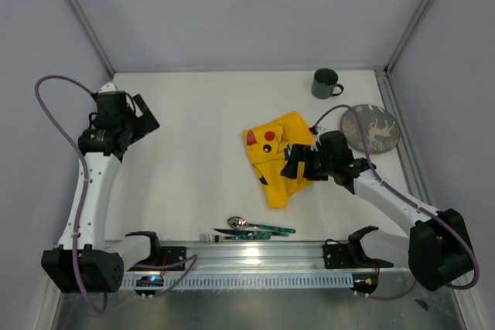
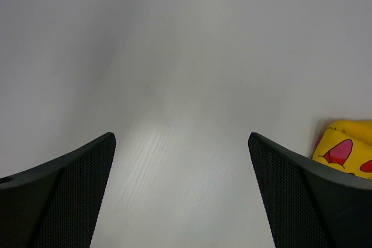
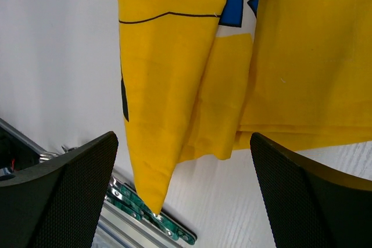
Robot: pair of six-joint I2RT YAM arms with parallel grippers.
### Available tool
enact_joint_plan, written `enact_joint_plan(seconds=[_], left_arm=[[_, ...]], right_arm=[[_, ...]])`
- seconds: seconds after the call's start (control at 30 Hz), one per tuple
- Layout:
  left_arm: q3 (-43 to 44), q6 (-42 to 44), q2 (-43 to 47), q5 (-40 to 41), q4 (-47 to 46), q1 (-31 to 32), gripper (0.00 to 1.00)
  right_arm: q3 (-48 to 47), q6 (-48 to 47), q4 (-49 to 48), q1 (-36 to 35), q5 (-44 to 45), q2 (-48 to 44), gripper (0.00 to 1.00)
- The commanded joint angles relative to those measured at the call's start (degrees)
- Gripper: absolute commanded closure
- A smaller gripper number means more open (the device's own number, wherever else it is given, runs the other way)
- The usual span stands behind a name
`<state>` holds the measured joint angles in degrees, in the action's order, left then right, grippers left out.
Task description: Set the dinner table for one person
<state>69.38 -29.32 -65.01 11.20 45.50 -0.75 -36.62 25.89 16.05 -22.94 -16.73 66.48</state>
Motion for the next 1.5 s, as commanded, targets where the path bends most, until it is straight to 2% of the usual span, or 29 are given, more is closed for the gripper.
enact_joint_plan(seconds=[0.0,0.33,0.83,0.9,1.03,1.1,1.3,1.47], left_arm=[[-0.48,0.06,-0.46,-2.67,-0.23,0.05,0.01],[0.14,-0.03,-1.61,-2.85,0.65,0.14,0.01],[-0.04,-0.38,-1.26,-1.18,1.00,0.05,0.01],[-0.04,-0.47,-1.34,-1.09,1.00,0.14,0.01],[-0.04,-0.13,-1.61,0.31,0.91,0.14,0.01],[0.40,0.49,-1.61,1.10,1.09,0.05,0.01],[0.66,1.28,-2.40,0.93,0.83,0.14,0.01],[-0.47,0.67,-3.72,-1.00,-0.49,0.05,0.01]], right_arm=[[3.73,2.93,-3.39,-0.35,1.00,-2.14,0.01],[5.51,4.61,-11.65,-0.61,0.74,3.13,0.01],[-2.31,2.94,-12.98,-2.81,-1.11,12.89,0.05],[-2.58,2.76,-13.41,-2.90,-1.20,13.50,0.09],[-4.16,2.24,-13.33,-2.81,-3.39,17.53,0.37],[-5.64,2.24,-12.72,-2.90,-4.88,19.03,0.40],[-7.85,1.62,-8.24,-3.96,-3.75,18.96,0.29],[-9.08,1.53,-2.09,-4.04,-1.29,14.92,0.25]])
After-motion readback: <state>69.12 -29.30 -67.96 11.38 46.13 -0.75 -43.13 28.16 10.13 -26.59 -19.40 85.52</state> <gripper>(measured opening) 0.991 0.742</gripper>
